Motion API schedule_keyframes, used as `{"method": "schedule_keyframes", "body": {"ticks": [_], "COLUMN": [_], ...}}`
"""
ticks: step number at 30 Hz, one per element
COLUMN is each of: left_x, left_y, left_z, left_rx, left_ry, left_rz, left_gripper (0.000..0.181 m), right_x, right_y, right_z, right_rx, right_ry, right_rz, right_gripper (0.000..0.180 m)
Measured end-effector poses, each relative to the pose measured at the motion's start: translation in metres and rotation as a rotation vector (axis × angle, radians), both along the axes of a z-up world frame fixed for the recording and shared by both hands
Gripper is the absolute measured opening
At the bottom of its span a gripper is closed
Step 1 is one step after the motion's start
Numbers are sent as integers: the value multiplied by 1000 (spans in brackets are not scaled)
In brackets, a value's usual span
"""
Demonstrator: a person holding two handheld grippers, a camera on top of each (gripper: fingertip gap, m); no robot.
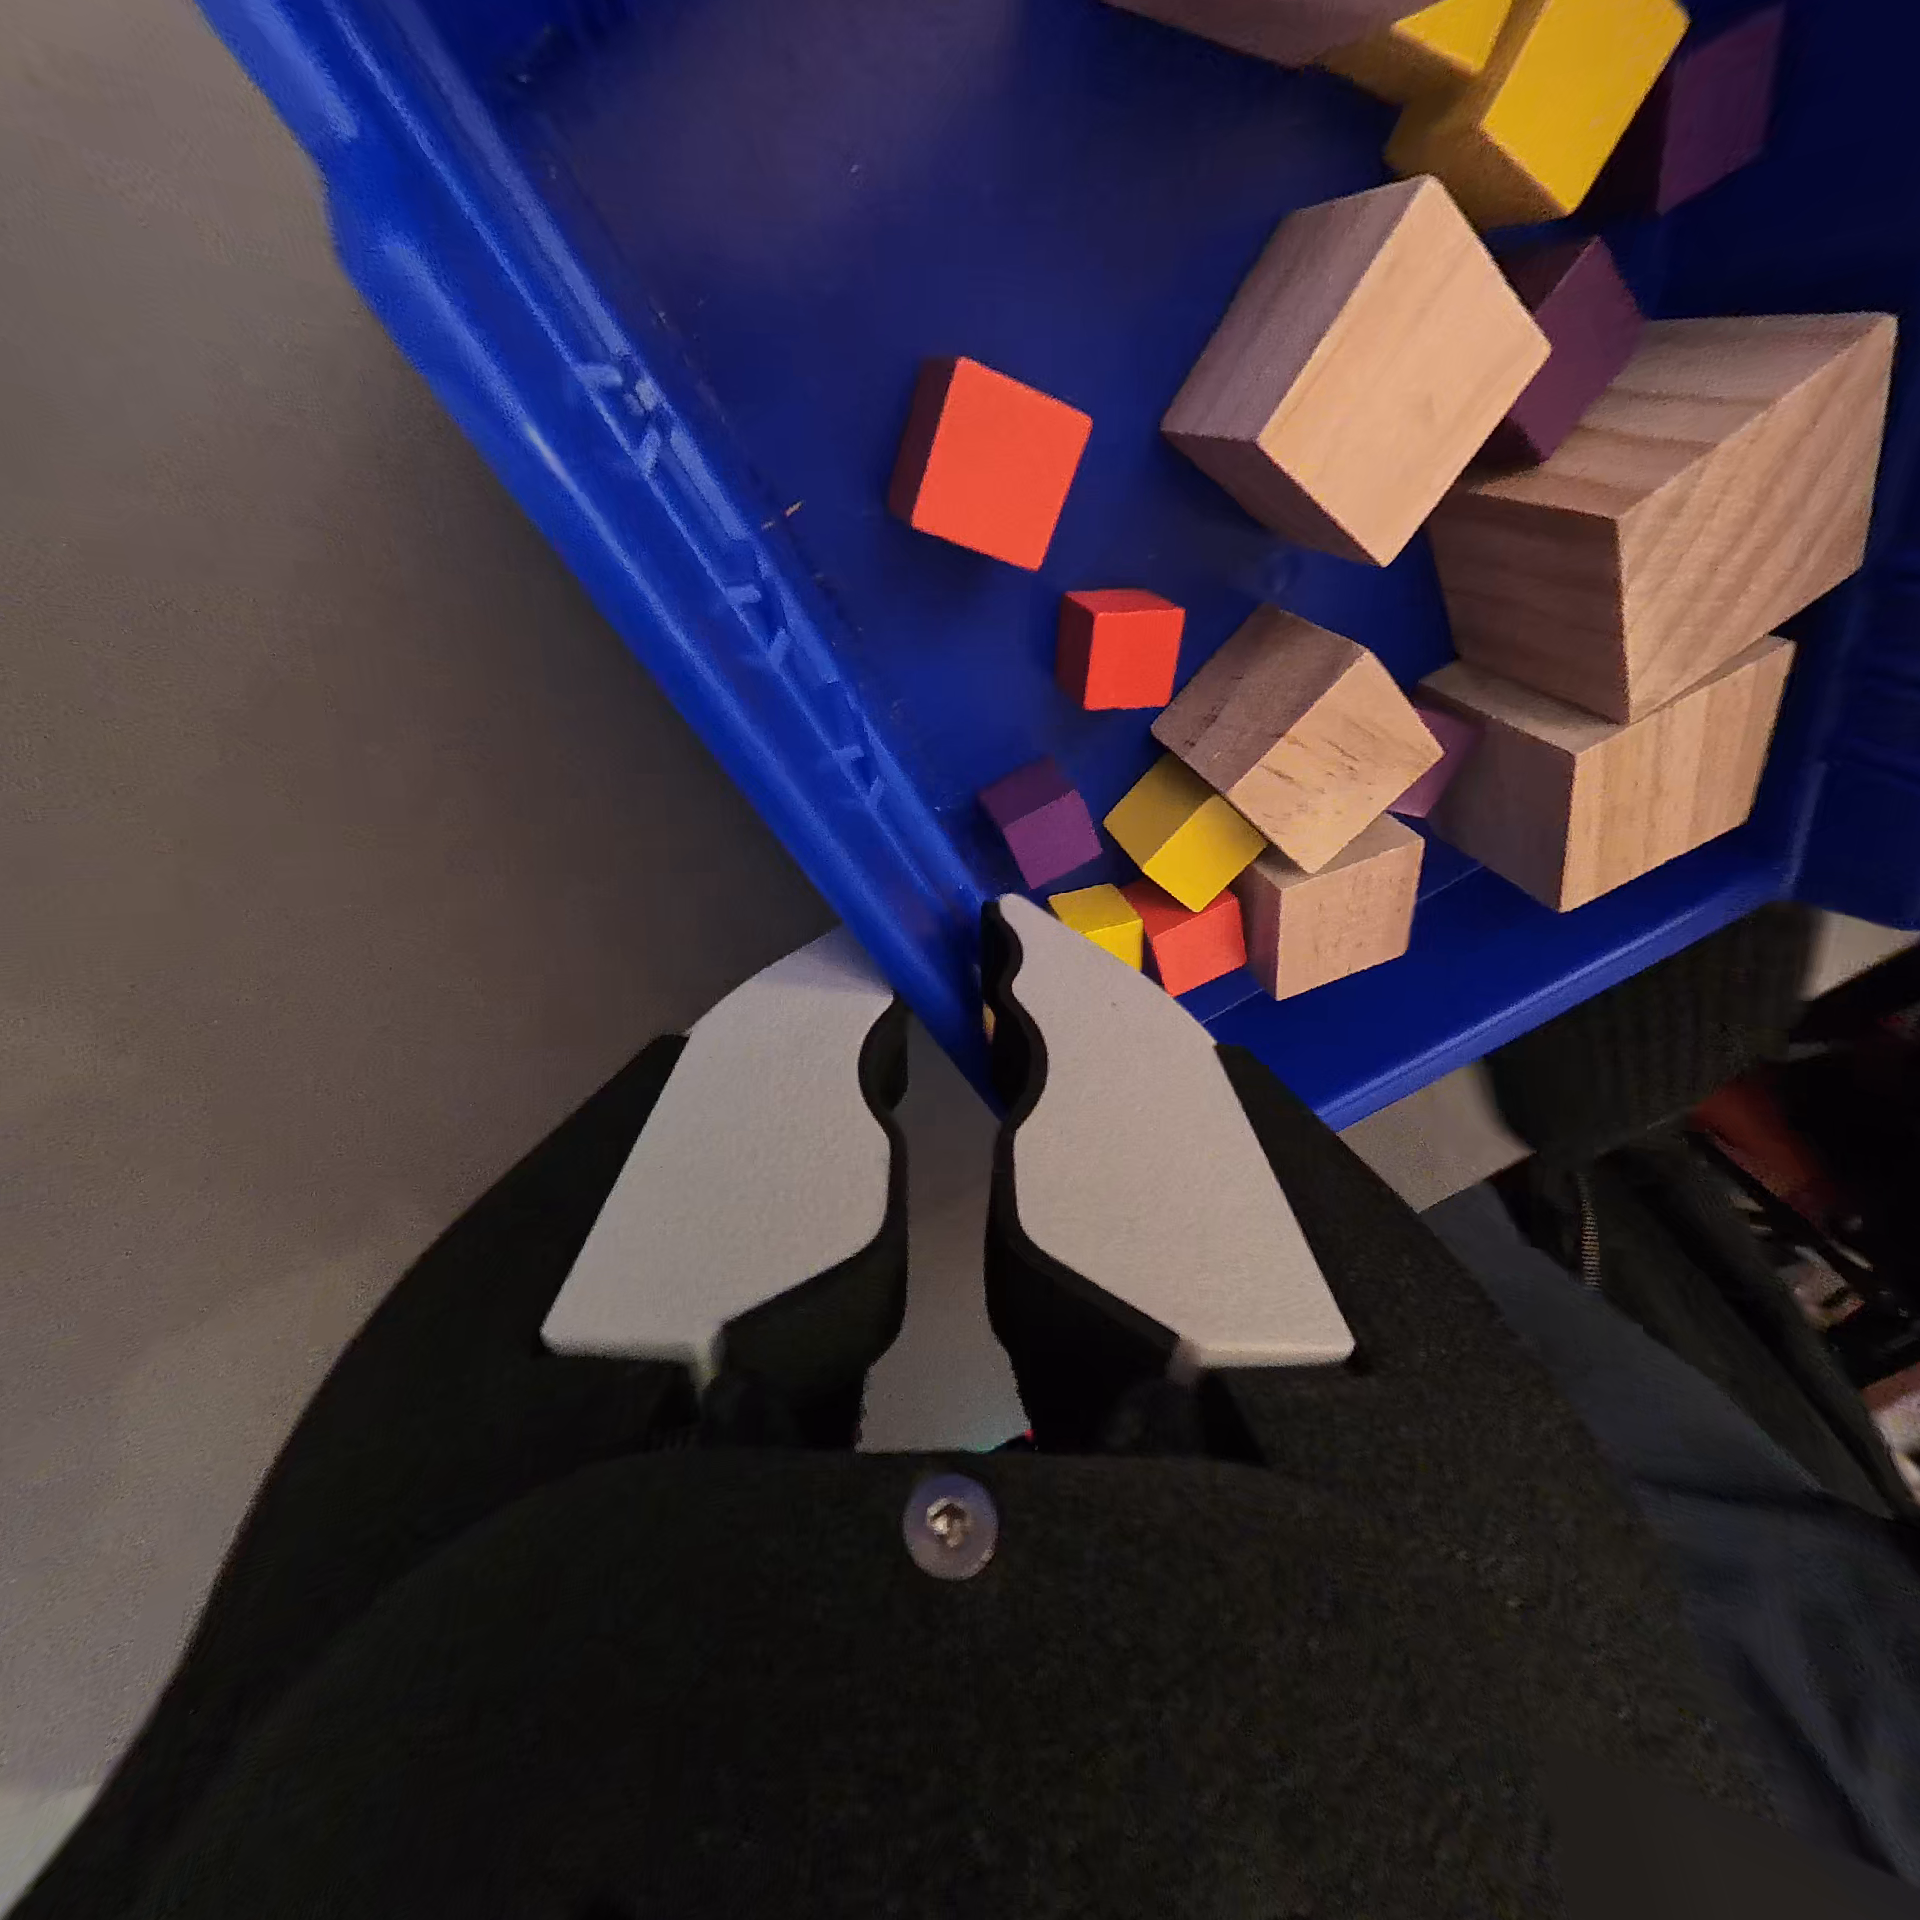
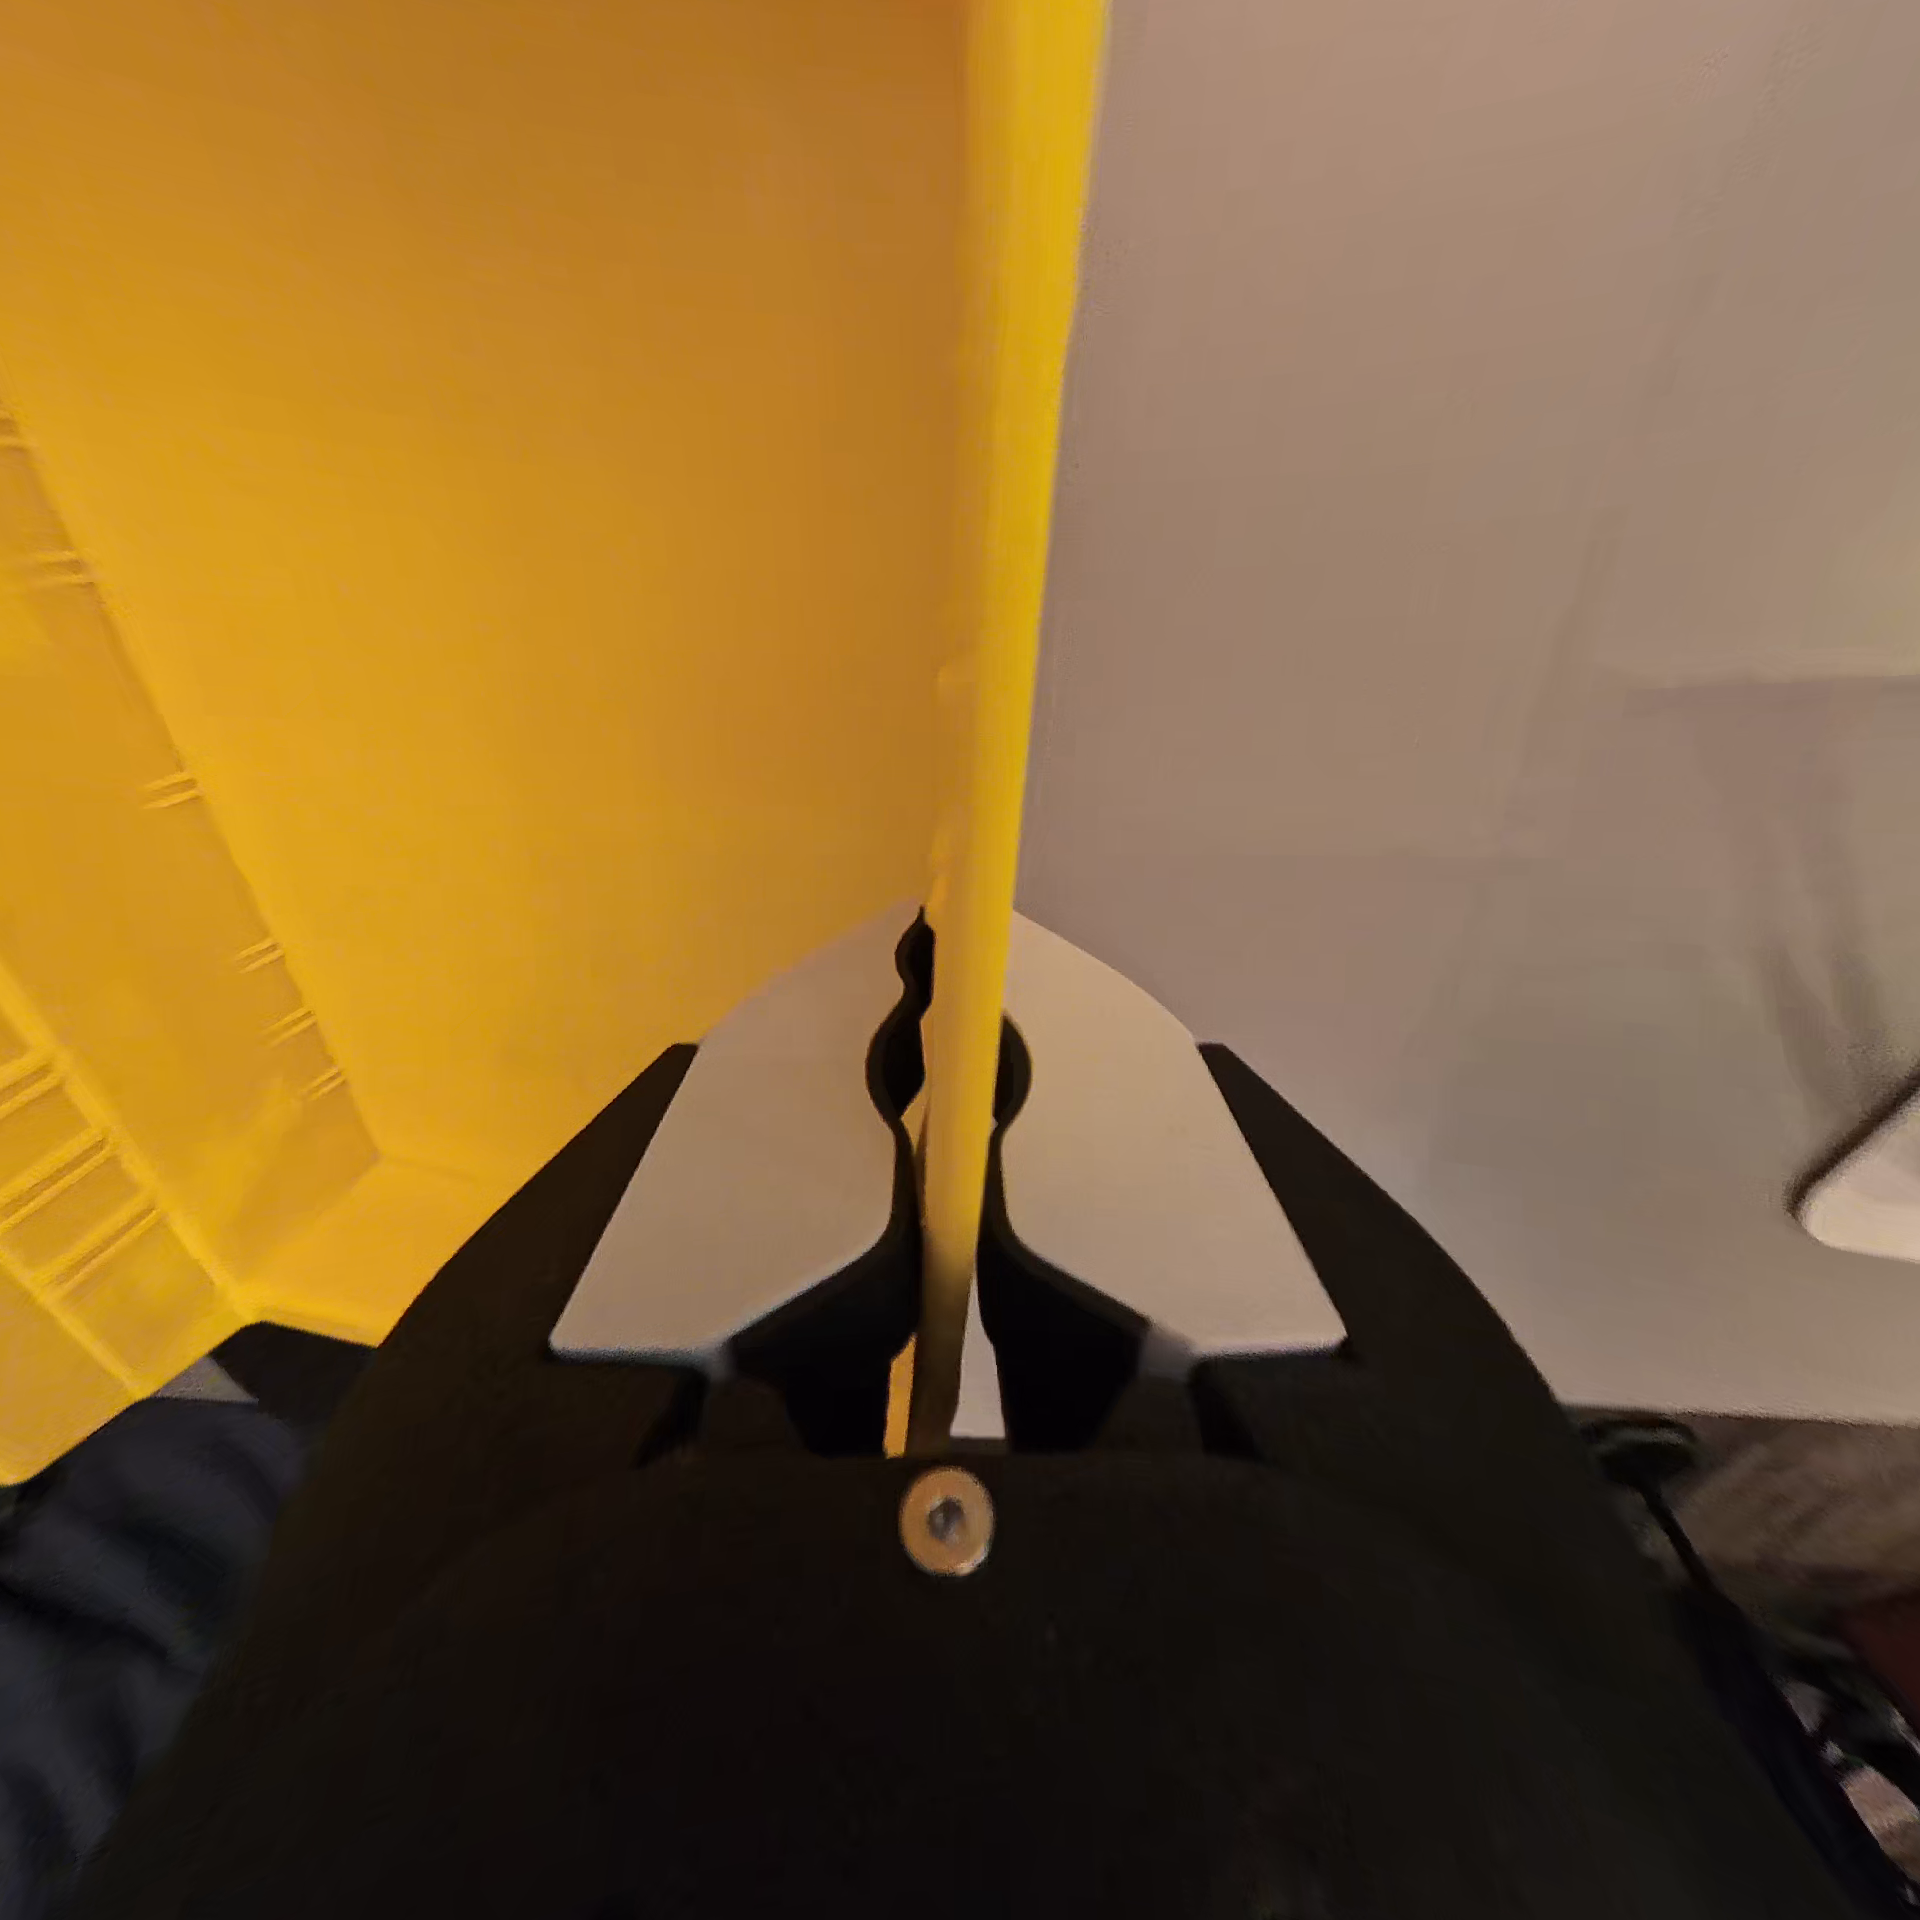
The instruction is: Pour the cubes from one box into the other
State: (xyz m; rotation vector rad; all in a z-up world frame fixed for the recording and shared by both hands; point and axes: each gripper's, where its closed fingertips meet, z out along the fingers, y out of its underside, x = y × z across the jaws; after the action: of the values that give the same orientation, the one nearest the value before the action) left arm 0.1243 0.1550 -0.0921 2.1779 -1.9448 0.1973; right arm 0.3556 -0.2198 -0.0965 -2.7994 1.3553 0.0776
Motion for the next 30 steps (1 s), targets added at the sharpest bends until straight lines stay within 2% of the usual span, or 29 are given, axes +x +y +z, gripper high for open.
{"method": "schedule_keyframes", "body": {"ticks": [9,13,19,24,27,30], "left_x": [-118,-162,-196,-200,-199,-198], "left_y": [167,214,242,247,247,246], "left_z": [1,2,2,2,2,0], "left_rx": [228,226,182,147,129,99], "left_ry": [65,48,17,-22,-47,-65], "left_rz": [129,237,301,293,282,301], "left_gripper": [16,14,12,10,10,8], "right_x": [-48,-62,-70,-75,-59,-38], "right_y": [107,130,143,150,155,177], "right_z": [-23,-31,-37,-31,1,65], "right_rx": [104,123,103,118,165,231], "right_ry": [79,123,101,115,7,-260], "right_rz": [64,56,42,64,44,71], "right_gripper": [7,6,6,11,18,25]}}
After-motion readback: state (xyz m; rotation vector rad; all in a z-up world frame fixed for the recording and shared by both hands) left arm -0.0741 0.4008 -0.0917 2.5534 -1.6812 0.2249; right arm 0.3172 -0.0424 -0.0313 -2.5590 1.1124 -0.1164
